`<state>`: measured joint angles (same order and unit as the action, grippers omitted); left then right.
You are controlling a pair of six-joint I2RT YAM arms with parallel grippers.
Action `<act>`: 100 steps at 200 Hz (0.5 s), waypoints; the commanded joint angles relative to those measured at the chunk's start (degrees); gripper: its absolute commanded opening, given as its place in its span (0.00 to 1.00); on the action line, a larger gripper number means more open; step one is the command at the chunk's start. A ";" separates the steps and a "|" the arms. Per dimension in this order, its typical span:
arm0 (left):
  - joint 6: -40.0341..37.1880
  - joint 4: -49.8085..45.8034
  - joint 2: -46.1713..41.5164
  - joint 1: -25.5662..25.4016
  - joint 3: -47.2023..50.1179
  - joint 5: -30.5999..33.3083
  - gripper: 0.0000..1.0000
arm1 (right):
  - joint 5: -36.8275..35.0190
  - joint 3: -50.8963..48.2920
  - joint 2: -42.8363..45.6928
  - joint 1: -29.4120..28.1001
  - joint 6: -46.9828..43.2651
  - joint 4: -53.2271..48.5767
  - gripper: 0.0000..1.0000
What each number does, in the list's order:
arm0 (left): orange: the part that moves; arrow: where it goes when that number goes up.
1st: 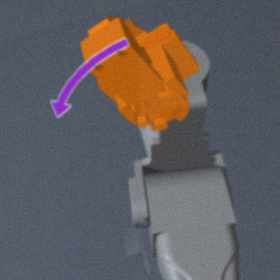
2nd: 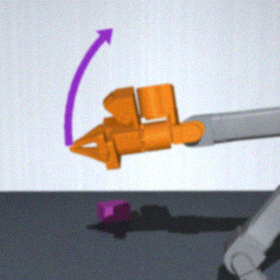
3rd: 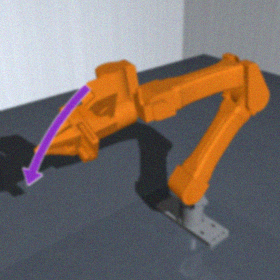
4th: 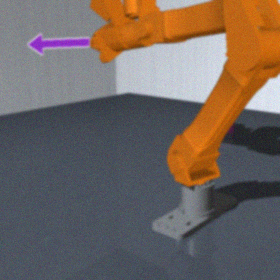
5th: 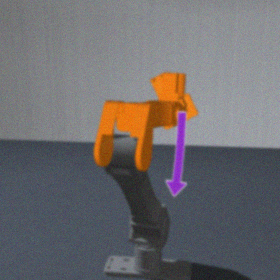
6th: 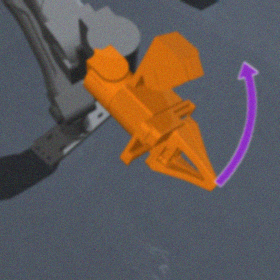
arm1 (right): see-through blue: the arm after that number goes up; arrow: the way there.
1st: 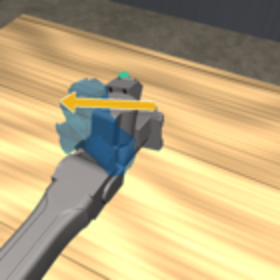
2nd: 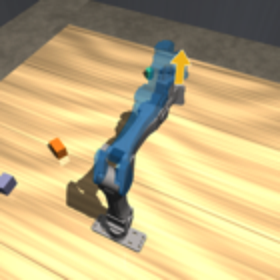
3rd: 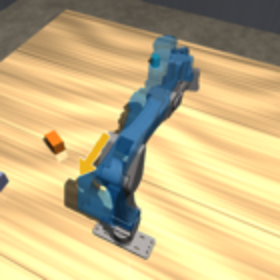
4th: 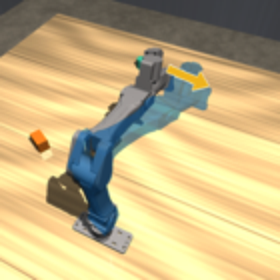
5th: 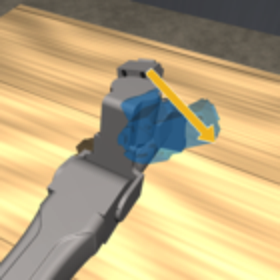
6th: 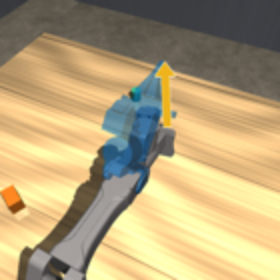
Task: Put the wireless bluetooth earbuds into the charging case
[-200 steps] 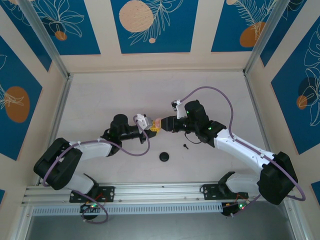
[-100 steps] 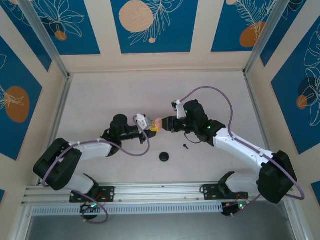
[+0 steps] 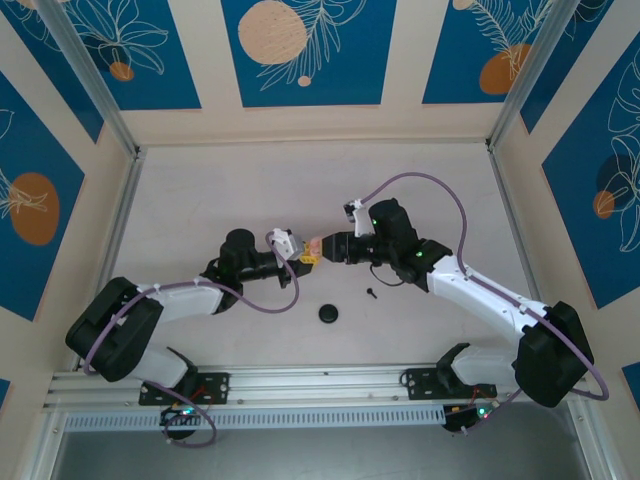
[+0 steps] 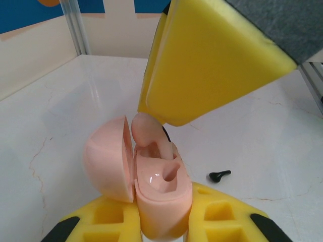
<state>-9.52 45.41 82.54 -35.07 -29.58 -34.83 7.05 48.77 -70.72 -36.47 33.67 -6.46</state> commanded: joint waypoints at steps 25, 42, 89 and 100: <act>-0.85 0.82 -1.15 -0.69 0.58 -0.24 0.12 | 2.89 2.30 0.23 1.04 0.87 0.00 0.45; -0.93 0.74 -1.25 -0.68 0.58 -0.24 0.12 | 4.25 2.29 0.15 1.48 1.28 0.63 0.43; -0.89 0.62 -1.32 -0.67 0.67 -0.24 0.12 | 4.90 2.90 -0.25 2.28 1.68 -0.56 0.36; -1.02 0.65 -1.30 -0.63 0.67 -0.25 0.12 | 4.83 3.08 -0.76 2.28 1.66 -1.18 0.35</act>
<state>-9.54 45.41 82.54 -35.07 -29.54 -34.83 10.59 49.84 -70.72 -34.46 34.96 -6.48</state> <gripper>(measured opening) 0.176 0.362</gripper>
